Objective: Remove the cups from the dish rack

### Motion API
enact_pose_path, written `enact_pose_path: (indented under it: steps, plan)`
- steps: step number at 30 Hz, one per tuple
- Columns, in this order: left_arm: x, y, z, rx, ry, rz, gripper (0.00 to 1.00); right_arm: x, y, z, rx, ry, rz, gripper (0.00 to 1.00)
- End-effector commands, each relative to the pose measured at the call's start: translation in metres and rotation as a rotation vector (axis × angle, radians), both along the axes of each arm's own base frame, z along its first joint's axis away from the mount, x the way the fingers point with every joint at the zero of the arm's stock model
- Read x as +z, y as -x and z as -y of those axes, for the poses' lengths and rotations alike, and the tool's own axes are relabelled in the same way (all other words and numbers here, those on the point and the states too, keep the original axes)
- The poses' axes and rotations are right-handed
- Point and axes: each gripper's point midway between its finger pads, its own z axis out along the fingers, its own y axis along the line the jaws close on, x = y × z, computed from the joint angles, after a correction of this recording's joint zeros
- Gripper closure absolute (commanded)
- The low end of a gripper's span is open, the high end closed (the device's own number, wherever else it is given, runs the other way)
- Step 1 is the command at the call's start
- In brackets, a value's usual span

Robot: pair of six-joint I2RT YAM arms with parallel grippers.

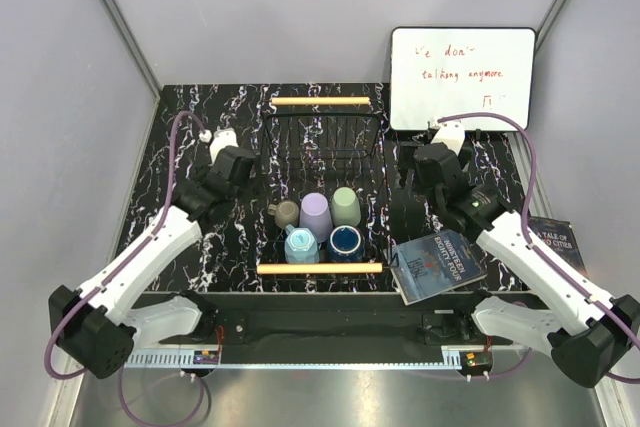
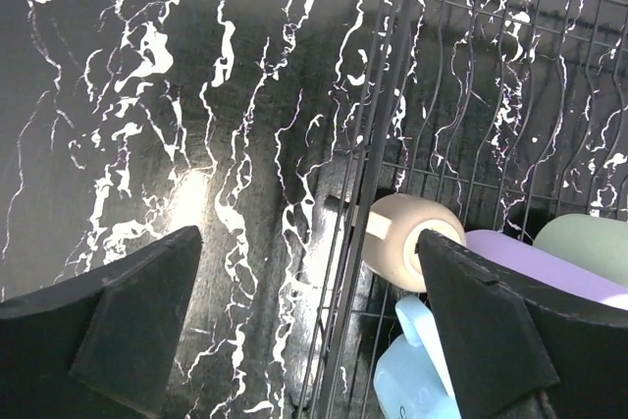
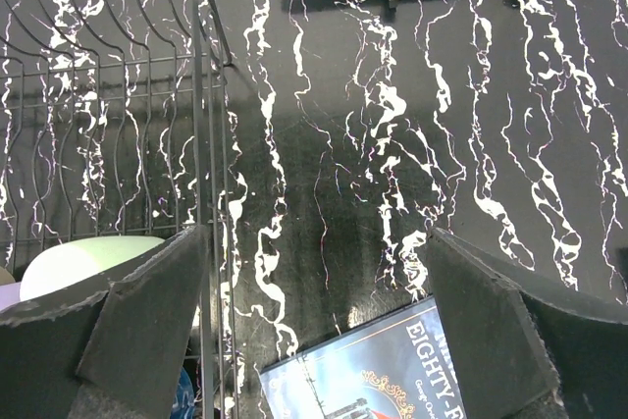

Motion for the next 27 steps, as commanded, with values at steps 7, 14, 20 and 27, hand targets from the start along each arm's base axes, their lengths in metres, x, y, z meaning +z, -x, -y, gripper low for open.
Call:
enact_pose_path:
  steps: [7, 14, 20, 27]
  plan:
    - [0.069, 0.003, 0.012, -0.145, 0.017, 0.24, 0.01, -0.004, 0.001, -0.01, 0.013, -0.05, 0.001, 0.0]
    - [0.07, -0.001, 0.063, -0.278, 0.0, 0.194, 0.01, -0.013, 0.0, -0.016, 0.015, -0.06, -0.022, 0.0]
    - [0.05, -0.014, 0.102, -0.328, 0.002, 0.118, 0.01, -0.011, 0.004, -0.014, 0.019, -0.063, -0.012, 0.0]
    - [0.041, -0.01, 0.138, -0.386, 0.002, 0.1, 0.01, -0.014, 0.006, -0.012, 0.024, -0.058, -0.016, 0.0]
